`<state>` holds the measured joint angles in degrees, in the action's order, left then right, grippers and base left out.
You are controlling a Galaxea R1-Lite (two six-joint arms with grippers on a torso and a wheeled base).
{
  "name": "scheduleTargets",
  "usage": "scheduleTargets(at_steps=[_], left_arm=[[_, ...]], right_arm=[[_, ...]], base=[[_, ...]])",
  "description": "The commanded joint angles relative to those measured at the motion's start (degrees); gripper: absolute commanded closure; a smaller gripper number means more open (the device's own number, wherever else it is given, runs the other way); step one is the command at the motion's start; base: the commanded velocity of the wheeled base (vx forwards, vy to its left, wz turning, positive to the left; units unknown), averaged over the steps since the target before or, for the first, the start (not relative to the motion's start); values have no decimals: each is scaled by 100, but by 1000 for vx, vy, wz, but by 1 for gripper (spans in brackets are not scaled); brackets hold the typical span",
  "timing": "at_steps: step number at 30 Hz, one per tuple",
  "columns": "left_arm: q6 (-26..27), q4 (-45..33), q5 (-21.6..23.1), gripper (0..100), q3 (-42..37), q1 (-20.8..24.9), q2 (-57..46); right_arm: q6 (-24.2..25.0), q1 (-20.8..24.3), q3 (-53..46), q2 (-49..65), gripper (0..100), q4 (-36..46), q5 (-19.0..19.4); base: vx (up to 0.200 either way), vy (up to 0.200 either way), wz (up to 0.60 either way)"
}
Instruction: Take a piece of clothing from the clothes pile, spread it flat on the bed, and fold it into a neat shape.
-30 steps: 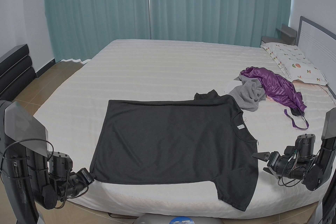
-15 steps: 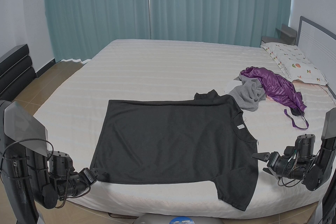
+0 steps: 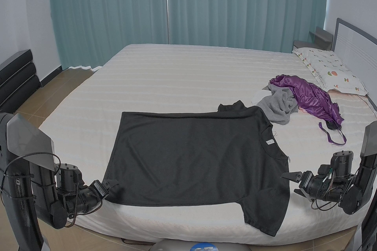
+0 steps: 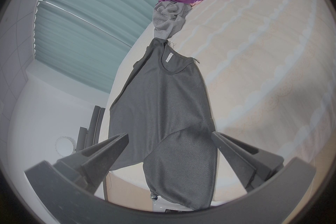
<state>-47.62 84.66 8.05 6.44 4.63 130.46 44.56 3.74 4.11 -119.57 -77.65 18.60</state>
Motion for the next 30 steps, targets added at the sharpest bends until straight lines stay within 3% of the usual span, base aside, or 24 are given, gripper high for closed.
scheduleTargets(at_steps=[1,5,6,30], left_arm=[[-11,-2,-5,0,-81,-41,-3],[-11,-2,4,0,-108,-59,-30],[-37,-2,4,100,-99,-59,-39],[-116,6,-22,100,-459,-287,-390]], right_arm=[[0,-5,2,3,0,-4,3],[0,-5,2,-5,0,-4,3],[0,4,2,-14,0,-4,3],[-254,-31,-86,-251,0,-13,-32]], base=[[0,0,0],[0,0,0],[0,0,0],[0,0,0]])
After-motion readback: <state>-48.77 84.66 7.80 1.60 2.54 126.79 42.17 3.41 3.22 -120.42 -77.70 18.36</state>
